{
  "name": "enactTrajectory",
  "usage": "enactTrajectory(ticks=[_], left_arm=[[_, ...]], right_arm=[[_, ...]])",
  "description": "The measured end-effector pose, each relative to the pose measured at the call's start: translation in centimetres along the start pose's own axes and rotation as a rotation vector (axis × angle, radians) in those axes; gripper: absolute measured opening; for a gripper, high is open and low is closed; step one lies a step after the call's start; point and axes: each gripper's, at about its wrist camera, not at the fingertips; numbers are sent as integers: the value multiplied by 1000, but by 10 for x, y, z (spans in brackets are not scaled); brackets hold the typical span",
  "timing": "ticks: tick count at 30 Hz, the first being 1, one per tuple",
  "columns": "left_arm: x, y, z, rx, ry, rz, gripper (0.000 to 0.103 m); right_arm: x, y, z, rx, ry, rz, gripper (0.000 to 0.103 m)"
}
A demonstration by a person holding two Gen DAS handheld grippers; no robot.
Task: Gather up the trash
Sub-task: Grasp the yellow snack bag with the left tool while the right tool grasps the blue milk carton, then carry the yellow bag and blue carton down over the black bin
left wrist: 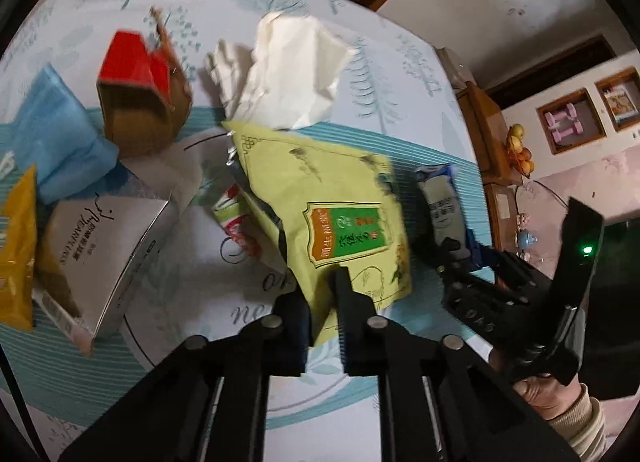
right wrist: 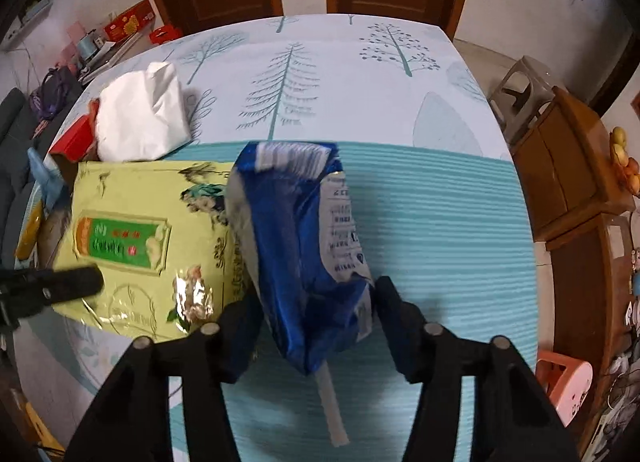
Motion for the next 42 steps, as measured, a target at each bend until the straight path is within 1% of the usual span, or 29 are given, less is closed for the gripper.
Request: enactTrajectory(ticks=[3,5,8,10,12,17,19,20,22,23,26,29,34,42], left_arm=[[-13,-5,-13,-19,-4,41,3],[-22,-10,-23,-30,7,70,2],[-33,-18,-39,-42,19,107,1],[-41,-24,-48,-52,29,125,1],[-48,-33,-61,-65,42,147,1],[-66,-59,-91,-96,77,208,0],[-76,-73,-103,-102,89,230,0],[-79,-78,-108,-102,92,235,0],[-88,-89,-116,-99,102,247,0],[-92,-98,-120,-98,108,252,0],[-105,-120,-127,-87,120,256,0],[-119,-144,-133,-76,135,267,0],[-143,-181,-144,-62,159,309,0],[-172,-248,-175,-83,193,333,0]], right_arm=[[3,-10,-8,1,30,20,49],[4,-18,-14,-6,36,33,43],[1,-34,-31,-34,84,92,38],[-1,-46,-42,-47,113,130,37],[-3,-60,-55,-60,141,167,28],[-9,-95,-86,-98,196,235,24],[-9,-106,-96,-107,217,244,19],[-9,-111,-101,-111,231,244,10],[-6,-125,-114,-125,212,220,9],[-6,-133,-121,-133,216,205,9],[-7,-153,-130,-127,213,174,9],[-10,-171,-142,-134,231,163,9],[-15,-201,-174,-183,253,130,9],[-26,-257,-217,-224,303,82,9]])
Point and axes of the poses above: each gripper's, at about its wrist camera, not at the fingertips, and z roughly the way its jaws point, x to its left, y to its top, and after that the axes turned 5 degrees about z, right-handed
